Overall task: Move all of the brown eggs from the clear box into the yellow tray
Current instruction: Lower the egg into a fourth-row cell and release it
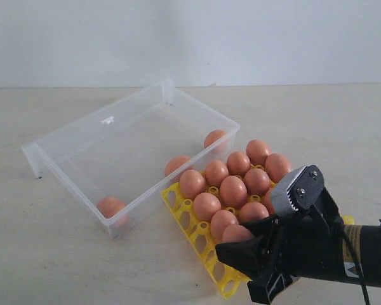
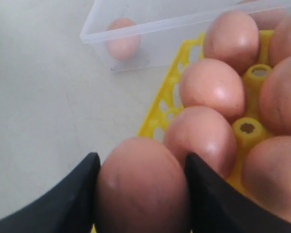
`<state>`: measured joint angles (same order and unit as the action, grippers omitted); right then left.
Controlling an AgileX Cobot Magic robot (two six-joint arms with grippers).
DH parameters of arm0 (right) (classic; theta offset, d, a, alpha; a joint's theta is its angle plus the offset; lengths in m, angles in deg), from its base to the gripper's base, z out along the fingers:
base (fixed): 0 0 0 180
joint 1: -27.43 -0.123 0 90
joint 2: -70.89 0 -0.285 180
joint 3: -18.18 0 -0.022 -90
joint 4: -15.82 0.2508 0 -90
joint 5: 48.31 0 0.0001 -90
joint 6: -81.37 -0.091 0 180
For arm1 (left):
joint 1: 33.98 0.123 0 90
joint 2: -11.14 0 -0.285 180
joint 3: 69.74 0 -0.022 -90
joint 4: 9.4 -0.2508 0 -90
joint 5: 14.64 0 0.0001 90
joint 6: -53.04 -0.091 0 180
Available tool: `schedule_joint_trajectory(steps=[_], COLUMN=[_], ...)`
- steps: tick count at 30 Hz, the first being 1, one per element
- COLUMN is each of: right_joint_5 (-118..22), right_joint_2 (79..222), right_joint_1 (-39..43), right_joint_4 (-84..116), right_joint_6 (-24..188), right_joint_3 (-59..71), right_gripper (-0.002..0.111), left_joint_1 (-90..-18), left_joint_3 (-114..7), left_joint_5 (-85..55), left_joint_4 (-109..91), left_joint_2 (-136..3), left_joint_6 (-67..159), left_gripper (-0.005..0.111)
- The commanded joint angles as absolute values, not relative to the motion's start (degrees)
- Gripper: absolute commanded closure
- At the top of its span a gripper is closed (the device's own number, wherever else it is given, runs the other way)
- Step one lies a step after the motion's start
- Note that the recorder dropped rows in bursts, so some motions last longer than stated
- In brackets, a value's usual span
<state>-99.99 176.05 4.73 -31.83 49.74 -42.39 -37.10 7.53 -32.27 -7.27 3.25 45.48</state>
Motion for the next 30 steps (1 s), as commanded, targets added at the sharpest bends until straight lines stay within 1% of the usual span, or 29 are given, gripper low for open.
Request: schedule_joint_trajectory(steps=[1,4,5,6,7,9,12,13,15,22,25,29,30], right_joint_5=[-95.11,-95.22,-95.22,-95.33,-95.72,-96.55,-98.05,-98.37,-98.63,-100.97,-106.32,-118.27,-118.27], right_joint_2=[175.97,175.97,175.97,175.97,175.97,175.97,175.97,175.97,175.97,175.97,175.97,175.97,175.97], right_joint_1=[5.21,5.21,5.21,5.21,5.21,5.21,5.21,5.21,5.21,5.21,5.21,5.21,5.21], right_joint_4=[-30.93,-30.93,-30.79,-30.64,-29.79,-28.58,-27.32,-27.04,-26.75,-26.64,-26.52,-23.79,-22.17], right_joint_6=[50.43,50.43,50.43,50.43,50.43,50.43,50.43,50.43,50.43,50.3,48.53,47.45,46.94], right_joint_3=[-42.26,-42.26,-42.26,-42.26,-42.26,-42.26,-42.26,-42.26,-42.26,-42.26,-42.26,-42.26,-42.26], right_gripper=[0.109,0.107,0.102,0.096,0.084,0.068,0.049,0.046,0.043,0.043,0.043,0.043,0.043], left_joint_1=[-36.92,-36.92,-36.92,-36.92,-36.92,-36.92,-36.92,-36.92,-36.92,-36.92,-36.92,-36.92,-36.92], left_joint_3=[7.48,7.48,7.48,7.48,7.48,7.48,7.48,7.48,7.48,7.48,7.48,7.48,7.48], left_joint_5=[-31.76,-31.76,-31.76,-31.76,-31.76,-31.76,-31.76,-31.76,-31.76,-31.88,-31.88,-31.88,-31.88], left_joint_4=[-7.38,-7.38,-7.38,-7.38,-7.38,-7.38,-7.38,-7.38,-7.38,-7.38,-7.38,-7.38,-7.38], left_joint_2=[3.36,3.36,3.36,3.36,3.36,3.36,3.36,3.36,3.36,3.36,3.36,3.36,3.36], left_joint_6=[45.46,45.46,45.46,45.46,45.46,45.46,45.46,45.46,45.46,45.46,45.46,45.46,45.46], left_gripper=[0.111,0.111,0.111,0.111,0.111,0.111,0.111,0.111,0.111,0.111,0.111,0.111,0.111])
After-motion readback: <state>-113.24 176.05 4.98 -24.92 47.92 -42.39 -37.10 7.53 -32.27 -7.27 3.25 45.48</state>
